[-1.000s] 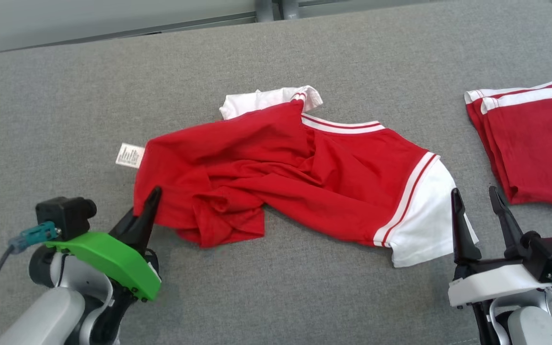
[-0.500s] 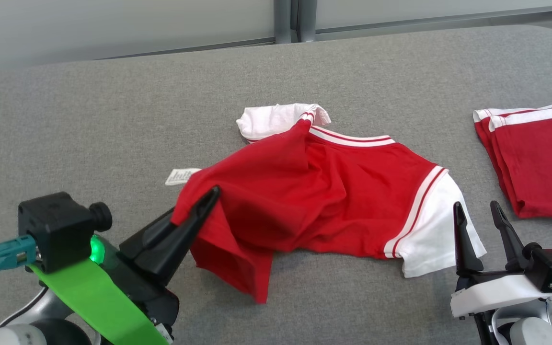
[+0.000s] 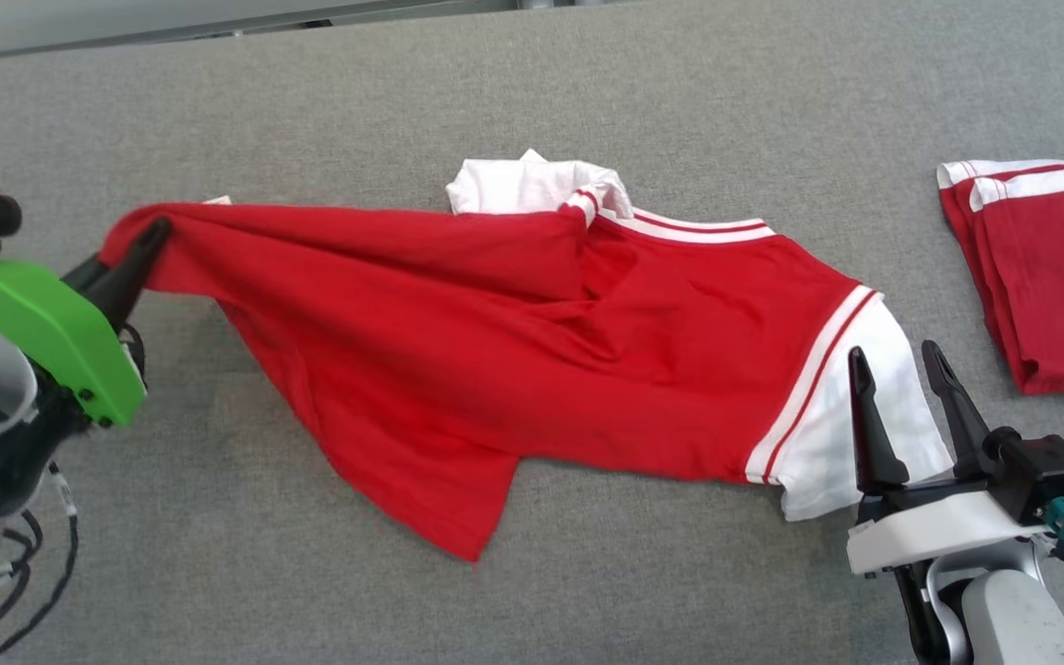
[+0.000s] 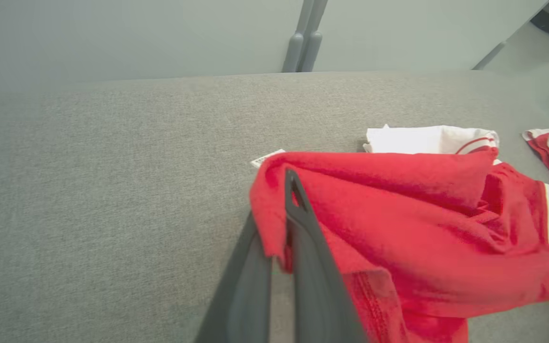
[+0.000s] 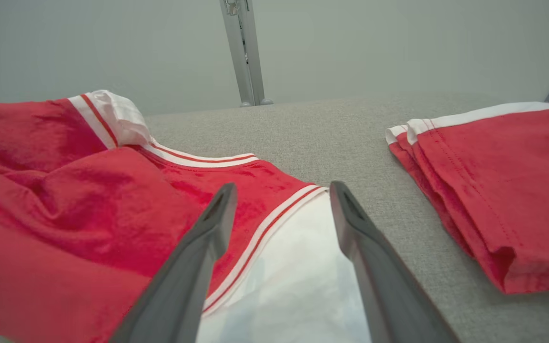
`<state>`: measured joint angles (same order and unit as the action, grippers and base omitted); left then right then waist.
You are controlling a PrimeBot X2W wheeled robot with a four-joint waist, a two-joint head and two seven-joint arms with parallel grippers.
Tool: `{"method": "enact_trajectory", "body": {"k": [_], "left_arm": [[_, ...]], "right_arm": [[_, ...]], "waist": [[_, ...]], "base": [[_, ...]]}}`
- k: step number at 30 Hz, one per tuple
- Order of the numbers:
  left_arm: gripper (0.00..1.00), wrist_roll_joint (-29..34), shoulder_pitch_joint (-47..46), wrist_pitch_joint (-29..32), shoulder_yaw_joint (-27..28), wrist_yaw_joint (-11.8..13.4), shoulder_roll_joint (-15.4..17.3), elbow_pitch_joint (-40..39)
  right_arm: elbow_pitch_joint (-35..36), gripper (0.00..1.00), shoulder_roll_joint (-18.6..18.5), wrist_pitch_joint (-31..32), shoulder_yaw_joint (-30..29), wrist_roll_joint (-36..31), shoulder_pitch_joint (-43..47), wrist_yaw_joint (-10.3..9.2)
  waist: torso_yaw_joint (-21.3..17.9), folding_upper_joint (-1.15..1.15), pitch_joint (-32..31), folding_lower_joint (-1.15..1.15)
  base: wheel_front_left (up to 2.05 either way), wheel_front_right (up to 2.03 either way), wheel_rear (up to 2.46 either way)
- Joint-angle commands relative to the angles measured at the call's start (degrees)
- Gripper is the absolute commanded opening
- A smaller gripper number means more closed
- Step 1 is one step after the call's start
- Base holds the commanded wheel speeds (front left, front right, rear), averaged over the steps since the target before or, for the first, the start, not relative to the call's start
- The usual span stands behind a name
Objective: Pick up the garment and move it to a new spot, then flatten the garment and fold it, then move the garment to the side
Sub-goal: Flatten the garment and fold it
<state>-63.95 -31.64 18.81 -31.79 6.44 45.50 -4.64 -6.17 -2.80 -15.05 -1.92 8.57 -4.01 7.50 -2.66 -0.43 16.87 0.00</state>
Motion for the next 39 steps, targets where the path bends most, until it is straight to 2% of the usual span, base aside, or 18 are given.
{"method": "enact_trajectory", "body": {"k": [1, 8, 9, 11, 12, 17, 22, 27, 32, 36, 37, 39], "left_arm": [[0.0, 1.37, -2.41, -0.9, -0.24, -1.29, -0.95, 3.85], [0.0, 8.04, -9.7, -8.13, -3.11, -4.79, -7.51, 28.77], [0.16, 8.65, -10.03, -9.04, -3.38, -4.96, -8.25, 31.08], [0.6, 9.03, -10.35, -10.83, -3.81, -5.18, -9.96, 35.15], [1.0, 9.48, -10.41, -11.79, -4.11, -5.28, -10.65, 36.69], [1.0, 10.07, -7.7, -15.56, -4.62, -4.5, -12.79, 38.8], [1.0, 7.71, -2.19, -17.75, -3.0, -3.06, -11.75, 32.89], [1.0, 6.44, 6.79, -22.23, -0.97, 1.63, -11.06, 19.0], [1.0, 7.89, 15.08, -25.72, -1.51, 6.92, -11.3, 6.78], [1.0, 7.34, 18.74, -28.5, -1.56, 7.37, -12.54, 3.29], [1.0, 8.08, 19.64, -29.18, -1.71, 7.66, -12.02, 3.59], [1.0, 8.21, 20.69, -31.02, -1.28, 6.95, -13.05, 4.43]], "right_arm": [[0.16, 1.0, -0.18, -0.17, 0.09, -0.48, -0.85, -0.02], [-0.12, 1.0, -0.17, -0.17, 0.47, -0.45, 0.07, -0.02], [-0.19, 1.0, -0.17, -0.18, 0.38, -0.32, 0.18, -0.02], [-0.31, 1.0, -0.17, -0.17, 0.15, -0.18, 0.53, -0.02], [-0.38, 1.0, -0.17, -0.18, 0.05, -0.12, 0.89, -0.02], [-0.28, 1.0, -0.18, -0.18, -0.9, -0.06, 2.11, -0.02], [0.49, 1.0, -0.22, -0.17, -1.27, -0.54, 3.17, -0.02], [1.78, 1.0, -0.18, -0.17, -2.71, -1.0, 3.94, -0.02], [3.77, 1.0, -0.18, -0.18, -4.04, -1.83, 4.33, -0.02], [5.53, 1.0, -0.17, -0.17, -5.07, -2.08, 4.83, -0.02], [5.96, 1.0, -0.18, -0.17, -5.35, -2.13, 5.01, -0.02], [6.73, 1.0, -0.17, -0.17, -5.66, -2.31, 5.37, -0.02]], "waist": [[-1.47, 0.43, 2.1, 0.0], [-3.02, 0.43, 3.09, 0.0], [-3.04, 0.43, 2.98, 0.0], [-2.89, 0.43, 2.52, 0.0], [-2.74, 0.43, 2.09, 0.0], [-1.27, 0.43, -0.04, 0.0], [0.69, 0.43, -1.86, 0.0], [2.62, 0.43, -3.3, 0.0], [3.57, 0.43, -4.99, 0.0], [3.99, 0.43, -6.03, 0.0], [4.09, 0.43, -6.31, 0.0], [4.33, 0.43, -6.93, 0.0]], "base": [[0.0, 0.0, 0.0], [0.0, 0.0, 0.0], [0.0, 0.0, 0.0], [0.0, 0.0, 0.0], [0.0, 0.0, 0.0], [0.0, 0.0, 0.0], [0.0, 0.0, 0.0], [0.0, 0.0, 0.0], [0.0, 0.0, 0.0], [0.0, 0.0, 0.0], [0.0, 0.0, 0.0], [0.0, 0.0, 0.0]]}}
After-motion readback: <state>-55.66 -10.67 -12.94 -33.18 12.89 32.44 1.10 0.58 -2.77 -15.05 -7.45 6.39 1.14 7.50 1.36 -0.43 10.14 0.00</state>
